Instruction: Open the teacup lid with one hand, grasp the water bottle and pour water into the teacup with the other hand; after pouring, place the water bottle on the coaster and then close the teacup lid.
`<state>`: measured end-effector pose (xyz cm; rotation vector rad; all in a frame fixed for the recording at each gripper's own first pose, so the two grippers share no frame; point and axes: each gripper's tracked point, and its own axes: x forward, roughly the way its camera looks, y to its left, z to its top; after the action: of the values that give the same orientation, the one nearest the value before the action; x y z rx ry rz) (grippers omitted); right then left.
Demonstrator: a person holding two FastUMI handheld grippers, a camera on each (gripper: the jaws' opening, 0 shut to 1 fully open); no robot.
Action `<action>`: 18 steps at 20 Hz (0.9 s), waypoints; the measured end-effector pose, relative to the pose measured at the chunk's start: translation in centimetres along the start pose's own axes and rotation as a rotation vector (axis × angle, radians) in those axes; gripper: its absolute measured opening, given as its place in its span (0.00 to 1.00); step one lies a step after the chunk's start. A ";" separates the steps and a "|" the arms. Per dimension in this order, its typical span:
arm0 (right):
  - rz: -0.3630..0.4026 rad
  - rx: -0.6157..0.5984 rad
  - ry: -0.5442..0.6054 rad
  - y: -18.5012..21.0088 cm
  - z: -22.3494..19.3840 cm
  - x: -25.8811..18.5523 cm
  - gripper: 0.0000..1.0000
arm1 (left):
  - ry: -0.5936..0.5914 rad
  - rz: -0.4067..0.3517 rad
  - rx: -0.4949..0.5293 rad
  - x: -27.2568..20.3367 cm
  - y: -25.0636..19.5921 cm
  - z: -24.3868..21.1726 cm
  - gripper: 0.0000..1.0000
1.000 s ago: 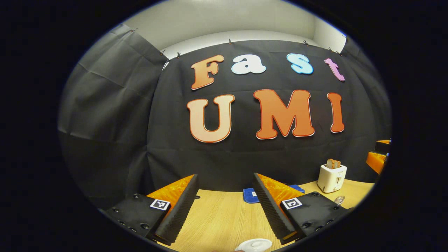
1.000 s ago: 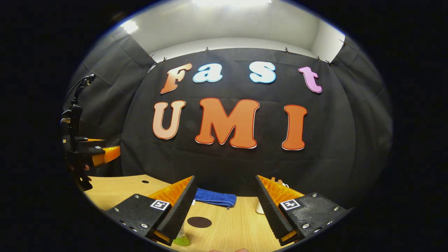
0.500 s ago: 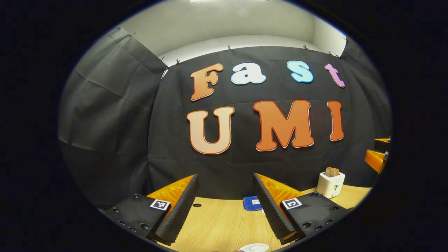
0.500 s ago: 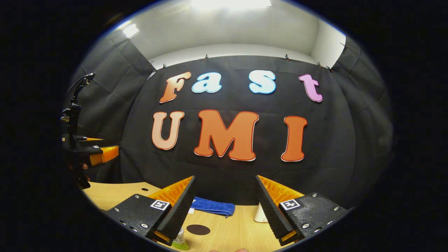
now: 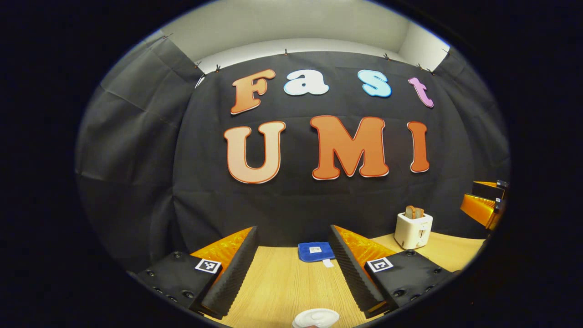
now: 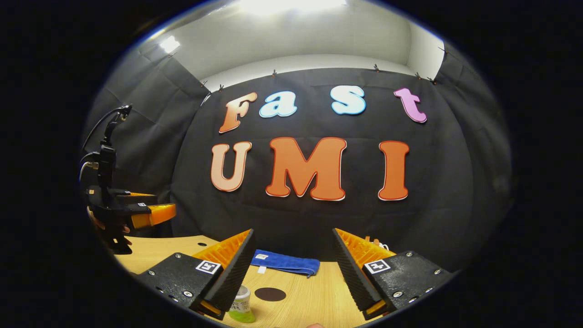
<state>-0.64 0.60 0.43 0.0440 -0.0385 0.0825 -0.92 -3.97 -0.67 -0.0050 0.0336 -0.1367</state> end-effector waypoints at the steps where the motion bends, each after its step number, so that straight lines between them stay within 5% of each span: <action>1: 0.004 0.001 0.016 0.0 -0.7 -0.1 0.98 | 0.013 -0.008 0.001 0.0 -0.3 -0.7 0.96; 18: 0.197 0.008 0.220 4.3 -9.8 -3.0 0.99 | 0.377 -0.148 0.019 -2.4 -3.7 -16.6 1.00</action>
<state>-3.60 5.12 -9.32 0.0386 0.1782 0.2836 -4.38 -7.36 -17.18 0.0373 0.4085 -0.2841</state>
